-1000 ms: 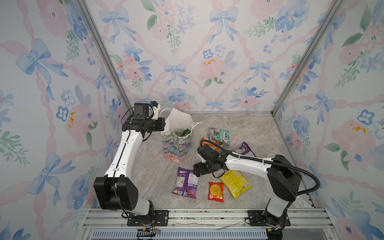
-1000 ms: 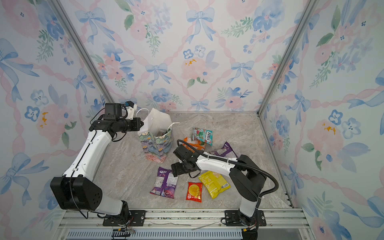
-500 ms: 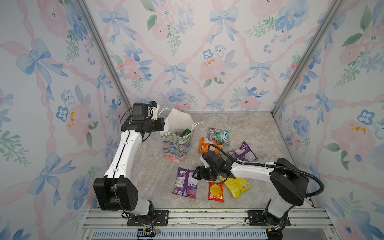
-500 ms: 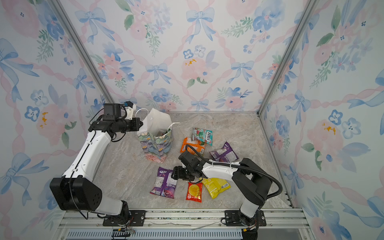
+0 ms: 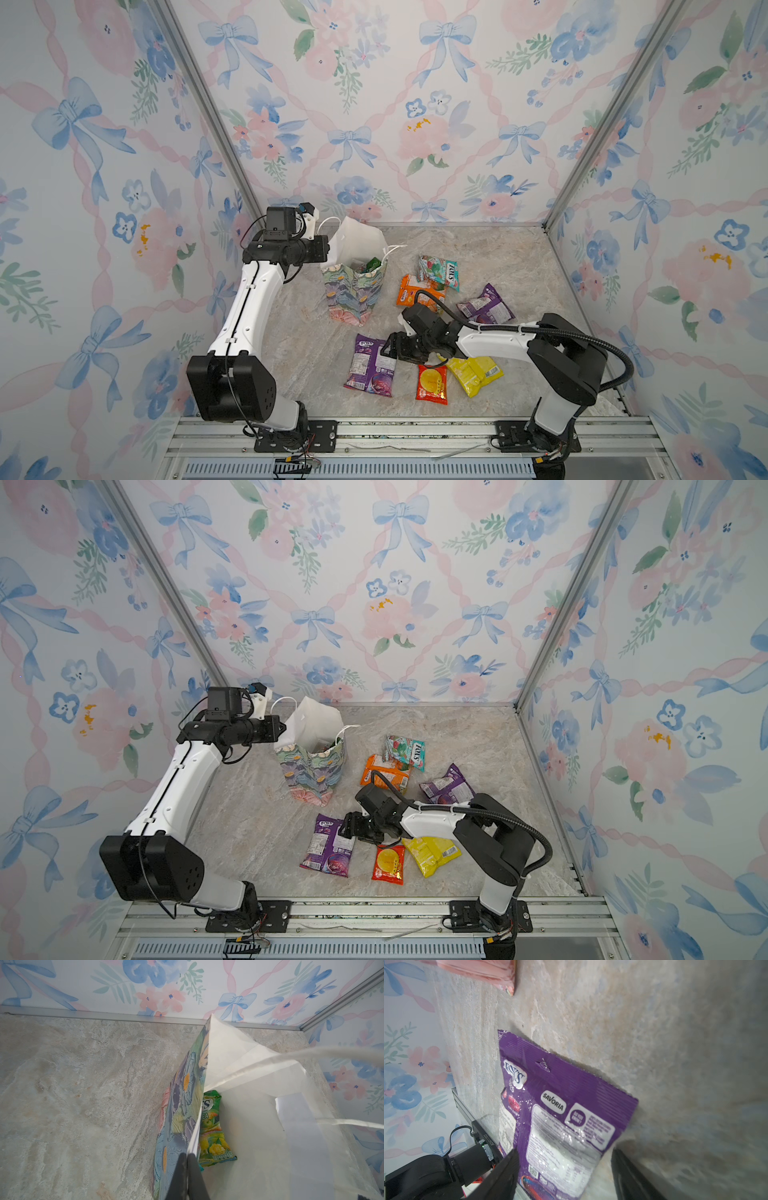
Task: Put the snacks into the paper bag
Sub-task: 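Lower the right gripper onto the purple Berries packet and close, then lift the purple Berries packet with the right gripper up from the table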
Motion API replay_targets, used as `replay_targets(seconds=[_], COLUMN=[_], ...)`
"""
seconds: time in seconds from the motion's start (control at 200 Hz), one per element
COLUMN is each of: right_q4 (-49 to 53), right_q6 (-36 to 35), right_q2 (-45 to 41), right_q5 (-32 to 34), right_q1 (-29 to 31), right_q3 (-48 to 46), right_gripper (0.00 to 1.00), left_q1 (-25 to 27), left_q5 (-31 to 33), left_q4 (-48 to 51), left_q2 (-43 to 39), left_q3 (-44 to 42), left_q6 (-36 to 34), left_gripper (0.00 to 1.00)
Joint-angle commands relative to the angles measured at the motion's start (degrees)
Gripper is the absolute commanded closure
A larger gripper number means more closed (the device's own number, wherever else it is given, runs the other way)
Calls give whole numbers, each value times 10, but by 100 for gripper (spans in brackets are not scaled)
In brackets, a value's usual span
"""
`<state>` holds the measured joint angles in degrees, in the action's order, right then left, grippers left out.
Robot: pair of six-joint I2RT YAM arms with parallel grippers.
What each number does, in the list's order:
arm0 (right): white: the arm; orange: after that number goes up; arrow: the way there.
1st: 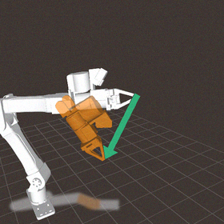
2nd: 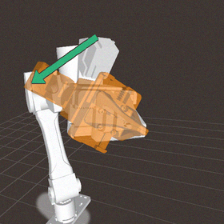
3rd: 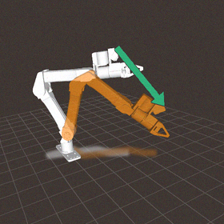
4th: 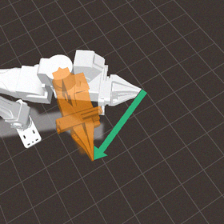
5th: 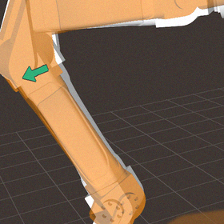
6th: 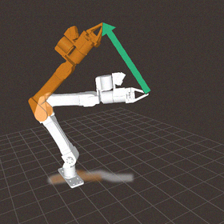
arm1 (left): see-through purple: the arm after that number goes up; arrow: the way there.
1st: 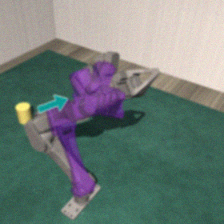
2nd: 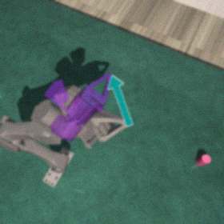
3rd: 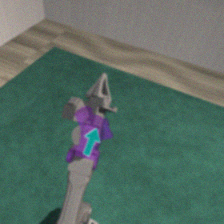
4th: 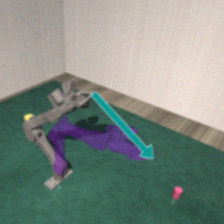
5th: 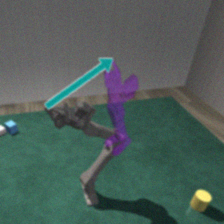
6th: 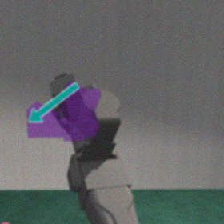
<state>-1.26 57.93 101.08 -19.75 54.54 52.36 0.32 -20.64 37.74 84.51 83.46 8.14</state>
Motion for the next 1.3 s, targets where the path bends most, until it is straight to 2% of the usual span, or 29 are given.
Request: replay_targets(seconds=[0.0, 0.13, 0.26, 0.39, 0.56, 0.64, 0.92, 1.295], right_q4=[-21, -40, -57, -82, -104, -109, -72, 37], right_q6=[18, 26, 34, 44, 47, 48, 24, -24], right_q2=[21, 33, 40, 45, 46, 43, -5, -99], right_q5=[-15, -23, -30, -38, -45, -45, -35, -12], right_q1=[7, 6, 5, 3, 0, -3, -23, -62], right_q3=[-5, -6, -10, -18, -26, -29, -26, 7], right_gripper=[29, 32, 41, 57, 84, 91, 100, 100], left_q1=[-4, -4, -4, -4, -5, -5, -5, -5], left_q5=[-5, -4, -4, -4, -5, -5, -4, -7], left_q4=[10, 10, 10, 10, 10, 10, 10, 10], left_q2=[-5, -4, -3, -2, 1, 1, 0, -1], left_q3=[-11, -10, -11, -12, -13, -13, -12, -12], left_q6=[-5, -6, -6, -6, -6, -6, -6, -6], left_gripper=[100, 100, 100, 100, 100, 100, 100, 100])
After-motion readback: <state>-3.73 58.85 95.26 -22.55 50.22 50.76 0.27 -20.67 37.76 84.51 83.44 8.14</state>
